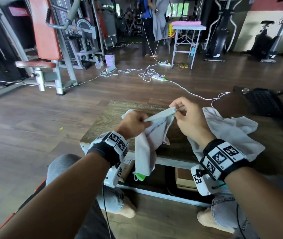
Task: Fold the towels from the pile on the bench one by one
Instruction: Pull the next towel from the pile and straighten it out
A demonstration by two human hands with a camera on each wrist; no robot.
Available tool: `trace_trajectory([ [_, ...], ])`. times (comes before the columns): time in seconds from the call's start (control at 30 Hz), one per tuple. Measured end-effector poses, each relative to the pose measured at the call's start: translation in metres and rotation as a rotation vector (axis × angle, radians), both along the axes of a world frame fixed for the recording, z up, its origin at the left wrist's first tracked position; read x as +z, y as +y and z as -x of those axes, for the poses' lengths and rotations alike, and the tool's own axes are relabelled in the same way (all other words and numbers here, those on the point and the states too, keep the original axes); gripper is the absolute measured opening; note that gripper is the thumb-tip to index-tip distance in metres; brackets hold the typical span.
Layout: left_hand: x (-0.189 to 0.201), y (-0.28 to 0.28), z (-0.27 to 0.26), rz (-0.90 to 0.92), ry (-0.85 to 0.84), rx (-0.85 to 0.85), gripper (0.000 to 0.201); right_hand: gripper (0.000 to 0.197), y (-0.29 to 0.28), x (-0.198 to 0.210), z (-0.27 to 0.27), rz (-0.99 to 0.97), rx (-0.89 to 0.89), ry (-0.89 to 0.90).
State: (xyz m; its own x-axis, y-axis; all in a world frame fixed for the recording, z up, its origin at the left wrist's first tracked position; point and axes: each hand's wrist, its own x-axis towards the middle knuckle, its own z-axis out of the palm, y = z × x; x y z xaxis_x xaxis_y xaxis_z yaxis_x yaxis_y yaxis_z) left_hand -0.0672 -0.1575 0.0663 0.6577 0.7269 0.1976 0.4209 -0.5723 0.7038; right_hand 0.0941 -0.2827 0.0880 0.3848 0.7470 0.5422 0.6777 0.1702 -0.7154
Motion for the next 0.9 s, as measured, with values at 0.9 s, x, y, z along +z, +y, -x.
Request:
trace_trajectory([
  [0.9, -0.052, 0.031, 0.033, -0.055, 0.210, 0.107, 0.018, 0.029, -0.029, -0.070, -0.050, 0.714, 0.050, -0.062],
])
